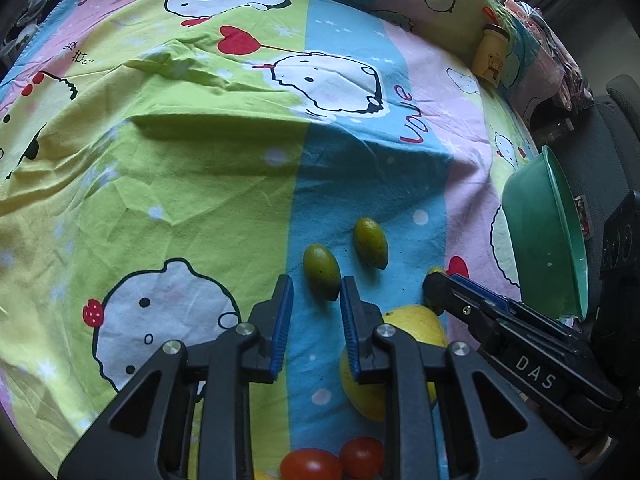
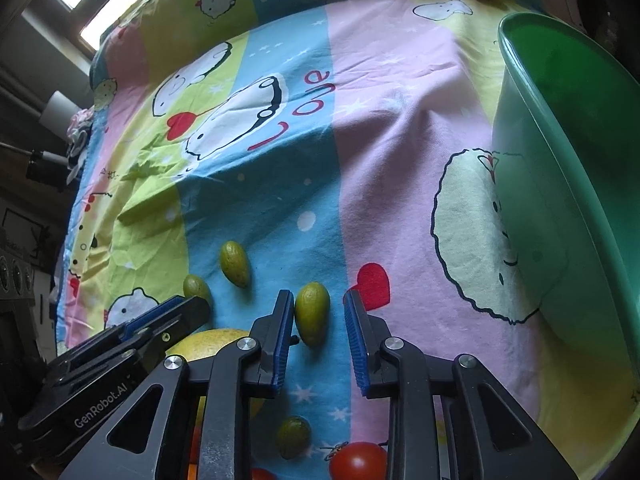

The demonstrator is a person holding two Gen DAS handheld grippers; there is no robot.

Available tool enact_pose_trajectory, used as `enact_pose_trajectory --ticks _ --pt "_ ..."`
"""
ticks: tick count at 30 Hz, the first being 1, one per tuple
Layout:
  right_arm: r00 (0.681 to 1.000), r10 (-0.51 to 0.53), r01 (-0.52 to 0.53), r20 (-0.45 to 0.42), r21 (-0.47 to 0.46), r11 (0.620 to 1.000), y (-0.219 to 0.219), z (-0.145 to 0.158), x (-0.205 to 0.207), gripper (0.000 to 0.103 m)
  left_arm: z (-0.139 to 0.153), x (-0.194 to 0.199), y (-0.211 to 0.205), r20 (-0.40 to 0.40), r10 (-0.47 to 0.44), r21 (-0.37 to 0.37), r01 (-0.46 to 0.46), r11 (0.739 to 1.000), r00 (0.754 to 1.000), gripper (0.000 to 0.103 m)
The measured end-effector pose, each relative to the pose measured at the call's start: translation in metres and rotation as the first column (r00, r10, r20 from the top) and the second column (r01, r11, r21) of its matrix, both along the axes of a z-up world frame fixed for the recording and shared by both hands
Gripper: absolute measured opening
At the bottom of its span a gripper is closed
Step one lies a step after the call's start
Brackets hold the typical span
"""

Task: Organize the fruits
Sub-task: 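Close the left tool on a small green fruit while the right tool grasps another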

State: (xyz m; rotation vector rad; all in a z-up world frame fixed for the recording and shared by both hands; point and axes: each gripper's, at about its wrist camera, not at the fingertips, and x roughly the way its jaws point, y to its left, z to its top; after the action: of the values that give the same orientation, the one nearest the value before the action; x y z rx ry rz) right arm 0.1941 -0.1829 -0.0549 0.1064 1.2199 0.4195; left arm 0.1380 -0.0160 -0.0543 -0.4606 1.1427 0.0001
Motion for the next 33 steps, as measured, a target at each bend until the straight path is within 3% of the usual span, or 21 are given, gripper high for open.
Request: enact_pose_trajectory --ticks 5,15,33 --pt "1.000 0.001 -0.001 0.013 -0.020 1.000 0.000 0.000 -0.001 0.021 0.005 -0.002 0.011 0.020 0.038 -0.029 -0.037 0.999 0.999 0.022" --pt "1.000 -0.003 0.003 0.012 -0.013 1.000 0.002 0.000 -0.003 0.021 0.005 0.009 0.004 0.026 0.037 -0.049 -0.036 0.998 0.999 0.022" --pt "1.000 -0.020 0.020 0.021 -0.015 1.000 0.000 0.002 -0.003 0.021 0.009 0.005 -0.003 0.042 0.058 0.013 -0.059 0.998 0.997 0.017"
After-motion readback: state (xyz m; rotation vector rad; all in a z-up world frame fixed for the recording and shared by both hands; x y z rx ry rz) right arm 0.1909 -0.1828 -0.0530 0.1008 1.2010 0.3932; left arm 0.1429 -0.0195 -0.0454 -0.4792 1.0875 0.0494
